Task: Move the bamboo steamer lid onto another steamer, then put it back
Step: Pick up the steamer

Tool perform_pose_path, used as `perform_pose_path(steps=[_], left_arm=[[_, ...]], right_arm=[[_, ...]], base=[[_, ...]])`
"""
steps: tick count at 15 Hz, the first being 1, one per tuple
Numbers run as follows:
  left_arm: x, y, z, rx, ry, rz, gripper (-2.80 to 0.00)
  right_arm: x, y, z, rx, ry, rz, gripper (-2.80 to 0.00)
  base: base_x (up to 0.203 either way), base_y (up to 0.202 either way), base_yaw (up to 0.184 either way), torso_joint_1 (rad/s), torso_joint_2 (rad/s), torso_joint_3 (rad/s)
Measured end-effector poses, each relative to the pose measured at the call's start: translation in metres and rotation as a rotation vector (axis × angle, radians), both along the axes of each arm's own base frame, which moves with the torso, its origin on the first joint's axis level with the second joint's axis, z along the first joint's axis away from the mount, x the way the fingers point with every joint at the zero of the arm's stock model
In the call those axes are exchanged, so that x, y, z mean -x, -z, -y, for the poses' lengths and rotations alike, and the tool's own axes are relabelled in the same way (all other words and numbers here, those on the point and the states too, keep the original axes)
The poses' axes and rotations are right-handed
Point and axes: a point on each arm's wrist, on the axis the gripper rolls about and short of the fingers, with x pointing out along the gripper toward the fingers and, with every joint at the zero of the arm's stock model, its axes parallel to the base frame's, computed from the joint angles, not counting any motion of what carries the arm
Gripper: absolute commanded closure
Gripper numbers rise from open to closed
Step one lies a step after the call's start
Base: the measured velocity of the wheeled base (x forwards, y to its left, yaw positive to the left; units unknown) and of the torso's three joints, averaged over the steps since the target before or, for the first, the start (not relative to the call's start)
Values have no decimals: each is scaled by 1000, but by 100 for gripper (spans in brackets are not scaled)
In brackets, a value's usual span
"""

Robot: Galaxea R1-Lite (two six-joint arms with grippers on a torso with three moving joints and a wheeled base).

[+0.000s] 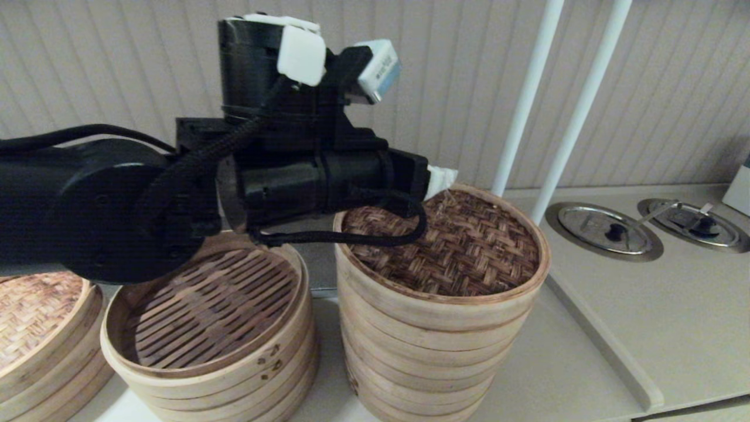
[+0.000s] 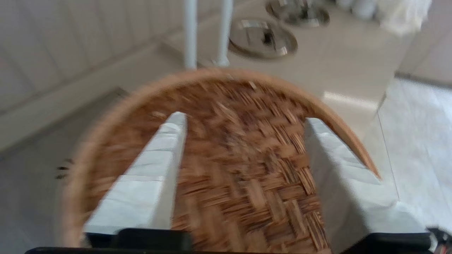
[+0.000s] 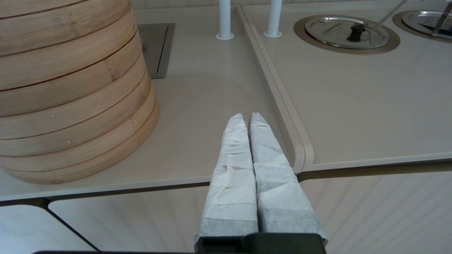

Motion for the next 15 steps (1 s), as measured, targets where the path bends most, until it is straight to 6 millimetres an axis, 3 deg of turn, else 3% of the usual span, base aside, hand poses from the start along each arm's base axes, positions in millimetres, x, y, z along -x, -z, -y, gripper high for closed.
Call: perform_pose_path(steps=[4, 15], left_arm=[[-8, 20, 20, -36, 21, -8, -280], [-25, 48, 41, -102, -1, -20, -280]], right_arm=[[0, 0, 0, 0, 0, 0, 0], [0, 0, 0, 0, 0, 0, 0]], base=[[0, 0, 0, 0, 0, 0], [0, 0, 0, 0, 0, 0]])
